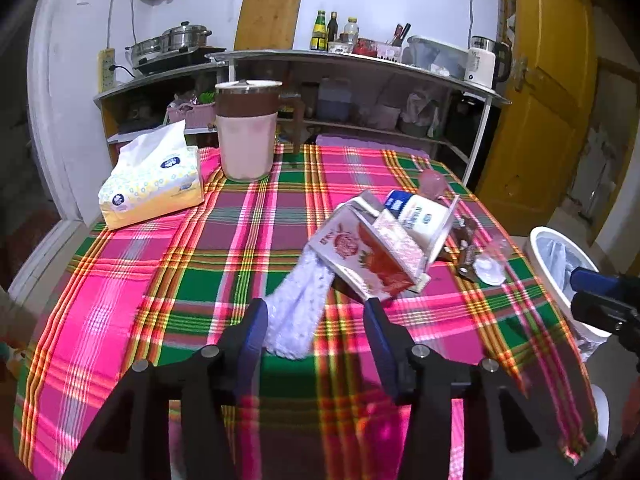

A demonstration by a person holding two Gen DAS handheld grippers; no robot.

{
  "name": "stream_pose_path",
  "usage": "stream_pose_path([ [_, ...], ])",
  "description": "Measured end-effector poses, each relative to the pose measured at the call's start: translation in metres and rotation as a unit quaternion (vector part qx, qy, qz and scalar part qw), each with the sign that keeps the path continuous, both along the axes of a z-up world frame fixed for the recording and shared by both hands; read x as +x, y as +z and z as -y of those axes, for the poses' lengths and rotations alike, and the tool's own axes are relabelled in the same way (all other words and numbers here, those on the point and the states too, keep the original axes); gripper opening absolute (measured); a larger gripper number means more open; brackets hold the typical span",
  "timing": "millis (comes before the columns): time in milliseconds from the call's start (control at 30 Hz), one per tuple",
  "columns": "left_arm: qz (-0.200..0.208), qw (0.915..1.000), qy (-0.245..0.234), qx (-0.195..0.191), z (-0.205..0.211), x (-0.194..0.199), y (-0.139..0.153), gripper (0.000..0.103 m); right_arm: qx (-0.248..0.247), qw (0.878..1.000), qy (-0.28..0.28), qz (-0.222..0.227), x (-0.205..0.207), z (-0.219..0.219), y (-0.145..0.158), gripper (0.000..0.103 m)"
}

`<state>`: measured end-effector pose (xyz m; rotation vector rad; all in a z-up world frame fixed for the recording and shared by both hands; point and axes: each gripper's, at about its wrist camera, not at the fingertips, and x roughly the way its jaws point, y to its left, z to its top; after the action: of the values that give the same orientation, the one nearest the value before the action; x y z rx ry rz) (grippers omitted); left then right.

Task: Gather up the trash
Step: 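Grasp the white foam mesh sleeve with the left tool while the right tool grasps the pink milk carton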

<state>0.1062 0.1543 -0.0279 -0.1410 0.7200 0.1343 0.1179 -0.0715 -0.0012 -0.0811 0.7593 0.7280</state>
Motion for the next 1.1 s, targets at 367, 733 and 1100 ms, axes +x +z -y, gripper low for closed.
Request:
stream_pose_path([
  [367, -0.046, 0.9988, 0.009, -0.009, -0.025, 0.035, -0.024, 0.051, 0.001, 0.999, 0.044, 0.004, 0.019, -0.041, -0.003, 0.047],
  [733, -0.028, 0.9994, -0.001, -0.02, -0.04, 0.037, -0.015, 0.06, -0.007, 0.997, 0.069, 0.015, 0.038, -0.078, -0.007, 0.049],
  [1100, -0.066, 0.9975, 0.004, -0.024, -0.035, 0.054, -0.033, 0.03, -0.027, 0.997, 0.065, -0.014, 0.068, -0.106, -0.025, 0.049],
])
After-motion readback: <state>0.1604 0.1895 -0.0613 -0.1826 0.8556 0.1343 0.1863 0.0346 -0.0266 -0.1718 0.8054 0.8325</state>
